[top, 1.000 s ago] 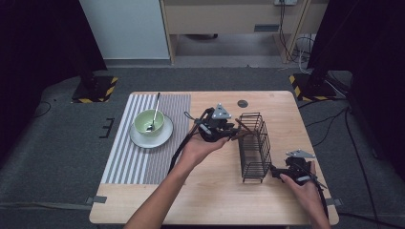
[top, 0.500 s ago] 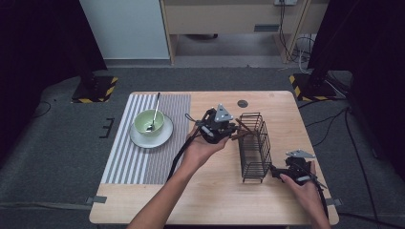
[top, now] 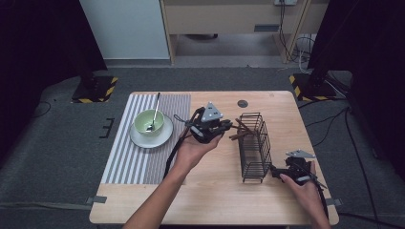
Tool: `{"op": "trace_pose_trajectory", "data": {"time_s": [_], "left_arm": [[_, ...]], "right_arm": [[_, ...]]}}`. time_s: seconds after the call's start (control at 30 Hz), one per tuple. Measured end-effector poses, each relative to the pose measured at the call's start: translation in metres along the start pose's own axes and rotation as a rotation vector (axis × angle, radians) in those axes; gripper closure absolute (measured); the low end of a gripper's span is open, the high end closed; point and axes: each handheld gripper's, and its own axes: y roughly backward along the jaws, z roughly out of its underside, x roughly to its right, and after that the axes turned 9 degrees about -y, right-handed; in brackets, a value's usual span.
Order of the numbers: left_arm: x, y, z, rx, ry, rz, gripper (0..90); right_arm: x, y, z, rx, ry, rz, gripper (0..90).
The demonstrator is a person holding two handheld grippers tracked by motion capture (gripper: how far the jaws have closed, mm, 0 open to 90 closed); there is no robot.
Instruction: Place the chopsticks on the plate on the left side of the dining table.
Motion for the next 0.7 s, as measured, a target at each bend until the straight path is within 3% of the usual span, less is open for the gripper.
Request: {"op": "trace_pose_trajectory", "data": {"time_s": [0.37, 0.7], "left_arm": [[-0.020, 0.024, 0.010, 0.058, 0.047, -0.006, 83.4], [-0.023, 0.033, 0.014, 0.093, 0.046, -0.003, 83.4]], "right_arm": [[0.000, 0.000, 0.000, 0.000, 0.000, 0.001, 0.4], [0.000, 0.000, 0.000, 0.000, 0.000, 0.001, 0.4]]}}
